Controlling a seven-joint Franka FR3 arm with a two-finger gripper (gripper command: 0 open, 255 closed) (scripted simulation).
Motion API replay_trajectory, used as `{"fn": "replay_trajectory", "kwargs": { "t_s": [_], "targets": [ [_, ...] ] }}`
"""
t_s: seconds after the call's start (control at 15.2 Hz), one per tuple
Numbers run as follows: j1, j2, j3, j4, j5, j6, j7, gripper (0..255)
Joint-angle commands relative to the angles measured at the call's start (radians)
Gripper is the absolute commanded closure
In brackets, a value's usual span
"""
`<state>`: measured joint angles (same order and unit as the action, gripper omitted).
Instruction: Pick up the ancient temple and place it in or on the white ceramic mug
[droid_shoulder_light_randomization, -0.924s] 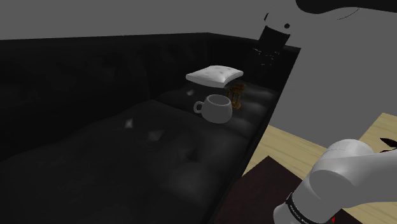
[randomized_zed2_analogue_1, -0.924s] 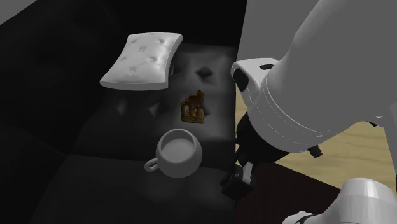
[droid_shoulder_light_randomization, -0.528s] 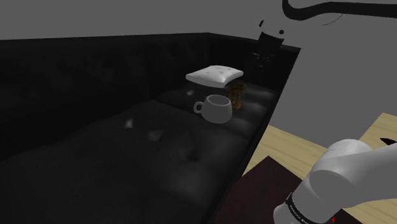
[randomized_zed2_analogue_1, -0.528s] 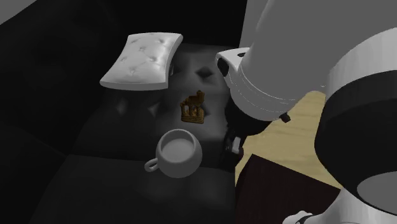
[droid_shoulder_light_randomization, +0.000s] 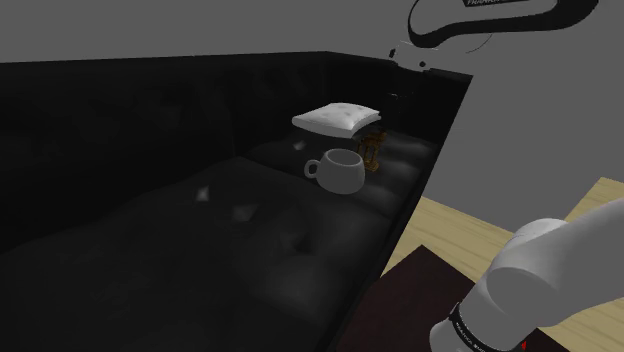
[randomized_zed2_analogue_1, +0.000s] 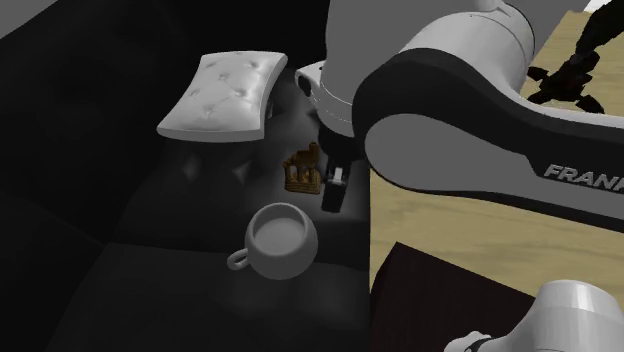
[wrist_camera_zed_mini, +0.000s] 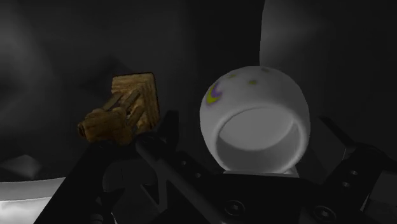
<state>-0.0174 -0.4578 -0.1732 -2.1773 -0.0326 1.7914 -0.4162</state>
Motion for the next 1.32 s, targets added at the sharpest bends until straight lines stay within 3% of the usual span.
{"fn": "replay_trajectory", "kwargs": {
  "t_s": [0.0,0.73,1.25],
  "targets": [
    [0.001,0.068,-0.03,0.04,-0.01,0.011,-0.07,0],
    [-0.017,0.521,-0.135,0.383,0.015,0.03,-0.424,0],
    [-0.02,0.537,-0.135,0.299,0.019,0.129,-0.429,0]
  ]
}}
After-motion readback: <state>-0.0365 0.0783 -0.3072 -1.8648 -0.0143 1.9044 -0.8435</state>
